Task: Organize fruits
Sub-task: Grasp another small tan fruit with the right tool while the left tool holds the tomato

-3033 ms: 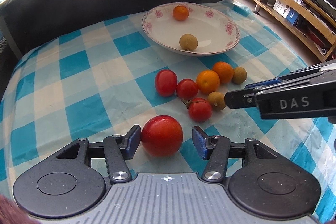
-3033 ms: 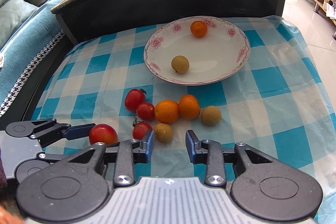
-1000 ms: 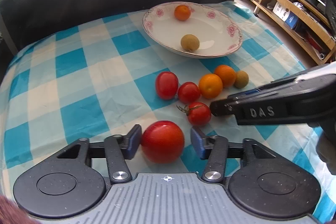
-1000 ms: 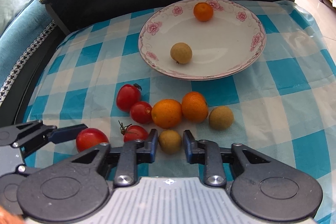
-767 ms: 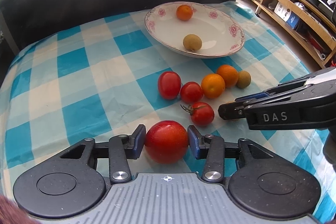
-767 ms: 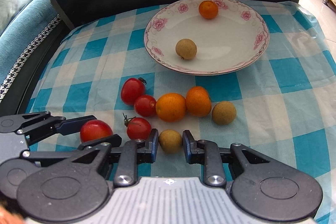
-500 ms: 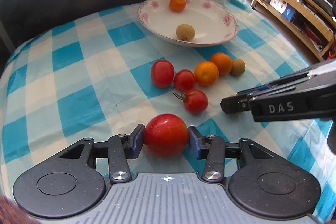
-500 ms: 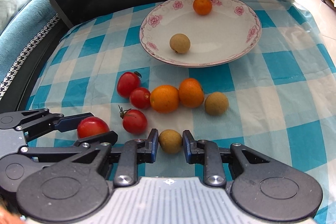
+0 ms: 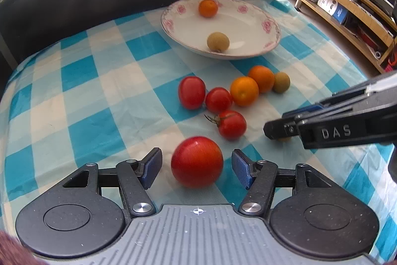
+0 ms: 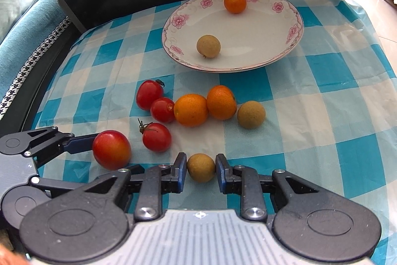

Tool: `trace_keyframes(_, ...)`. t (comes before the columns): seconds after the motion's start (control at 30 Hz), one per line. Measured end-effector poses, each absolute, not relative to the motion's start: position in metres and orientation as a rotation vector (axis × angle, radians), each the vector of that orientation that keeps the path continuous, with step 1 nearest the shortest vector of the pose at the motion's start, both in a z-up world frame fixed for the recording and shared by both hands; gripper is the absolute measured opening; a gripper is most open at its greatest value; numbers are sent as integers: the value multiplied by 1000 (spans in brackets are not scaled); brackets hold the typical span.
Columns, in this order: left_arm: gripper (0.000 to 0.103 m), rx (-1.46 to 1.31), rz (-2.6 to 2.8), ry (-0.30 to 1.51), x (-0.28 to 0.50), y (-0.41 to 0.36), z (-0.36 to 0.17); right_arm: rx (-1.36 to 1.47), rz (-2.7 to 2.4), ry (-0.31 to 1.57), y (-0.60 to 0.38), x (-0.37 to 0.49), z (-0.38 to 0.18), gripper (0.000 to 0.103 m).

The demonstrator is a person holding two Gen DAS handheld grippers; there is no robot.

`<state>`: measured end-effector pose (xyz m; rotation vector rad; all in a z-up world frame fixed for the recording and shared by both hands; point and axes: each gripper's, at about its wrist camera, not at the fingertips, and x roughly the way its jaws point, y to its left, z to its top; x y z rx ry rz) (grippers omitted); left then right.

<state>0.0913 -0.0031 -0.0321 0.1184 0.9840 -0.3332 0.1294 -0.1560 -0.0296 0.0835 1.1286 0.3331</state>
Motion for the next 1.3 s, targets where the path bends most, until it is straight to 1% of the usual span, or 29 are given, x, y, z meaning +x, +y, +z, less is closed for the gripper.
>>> trace_keyframes(0.17, 70, 124, -339, 994, 93, -4, -33, 75, 337, 1130, -155, 129, -30, 30)
trace_keyframes(0.23, 68, 128, -338, 992, 92, -5, -33, 70, 341, 1131, -154, 129, -30, 31)
trace_keyframes(0.3, 61, 120, -336, 985, 92, -4, -32, 66, 345, 1133, -154, 128, -29, 32)
trace_keyframes(0.33, 53, 115, -336, 984, 93, -3, -31, 63, 344, 1133, -153, 128, -29, 32)
trace_keyframes(0.37, 52, 112, -339, 988, 93, -3, -31, 61, 344, 1132, -153, 127, -29, 32)
trace_keyframes(0.47, 51, 118, -338, 989, 92, -4, -31, 29, 338, 1127, -150, 126, -29, 32)
trace_keyframes(0.53, 51, 131, -336, 988, 90, -5, -31, 5, 333, 1126, -149, 124, -28, 28)
trace_keyframes(0.9, 51, 192, -330, 1004, 80, -11, -30, -43, 309, 1129, -154, 115, -26, 28)
trace_keyframes(1.3, 51, 190, -340, 999, 76, -2, -34, -52, 266, 1130, -156, 108, -26, 28)
